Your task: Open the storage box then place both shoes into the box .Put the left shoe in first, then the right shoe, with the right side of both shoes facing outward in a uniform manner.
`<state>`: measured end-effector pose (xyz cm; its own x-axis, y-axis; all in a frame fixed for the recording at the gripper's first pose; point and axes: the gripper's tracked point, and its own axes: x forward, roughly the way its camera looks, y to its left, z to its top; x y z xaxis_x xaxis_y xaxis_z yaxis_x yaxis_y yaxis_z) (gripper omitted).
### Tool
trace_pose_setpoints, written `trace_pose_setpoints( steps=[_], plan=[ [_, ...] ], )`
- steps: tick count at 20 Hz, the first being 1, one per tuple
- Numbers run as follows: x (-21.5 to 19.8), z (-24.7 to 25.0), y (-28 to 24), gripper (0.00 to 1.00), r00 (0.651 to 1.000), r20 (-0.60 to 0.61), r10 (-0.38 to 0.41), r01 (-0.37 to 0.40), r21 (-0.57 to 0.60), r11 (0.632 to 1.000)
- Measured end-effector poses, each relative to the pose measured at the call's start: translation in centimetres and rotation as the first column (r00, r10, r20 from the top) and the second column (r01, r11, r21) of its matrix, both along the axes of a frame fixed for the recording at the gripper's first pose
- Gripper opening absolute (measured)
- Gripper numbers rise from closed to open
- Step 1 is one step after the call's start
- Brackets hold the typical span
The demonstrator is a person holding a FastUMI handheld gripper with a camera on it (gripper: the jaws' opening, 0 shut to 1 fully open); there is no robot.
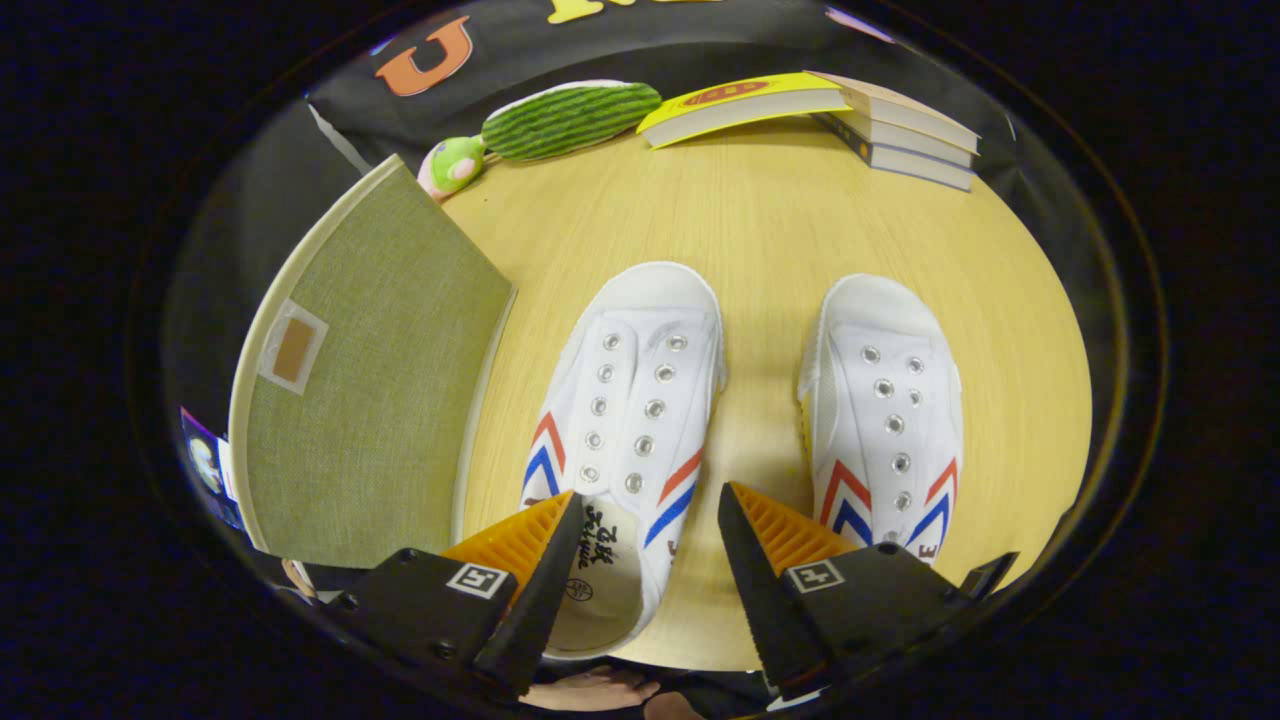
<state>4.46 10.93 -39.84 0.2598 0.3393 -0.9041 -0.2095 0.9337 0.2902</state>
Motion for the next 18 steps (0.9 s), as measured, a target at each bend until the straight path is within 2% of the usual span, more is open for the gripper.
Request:
trace_pose_setpoints(
  steps=[1,3,6,9,10,11,18],
  plan=[
    [-0.3,-0.1,0.8,0.77,0.999,-0.008,0.032,-0.032,0.025,0.999],
    [-0.4,-0.2,1.1,0.57,1.000,-0.023,0.015,-0.015,0.030,0.999],
    [-0.3,0.0,1.0,0.47,0.998,-0.049,-0.049,0.053,0.086,0.995],
    [-0.1,0.6,0.4,0.30,0.994,-0.057,-0.089,0.094,0.104,0.990],
    [-0.2,0.6,0.6,0.24,0.990,-0.070,-0.121,0.129,0.123,0.984],
    [0.0,0.8,0.6,0.09,0.990,-0.075,-0.123,0.132,0.131,0.983],
    [-0.5,2.9,1.5,0.06,0.974,-0.108,-0.199,0.219,0.234,0.947]
  ],
)
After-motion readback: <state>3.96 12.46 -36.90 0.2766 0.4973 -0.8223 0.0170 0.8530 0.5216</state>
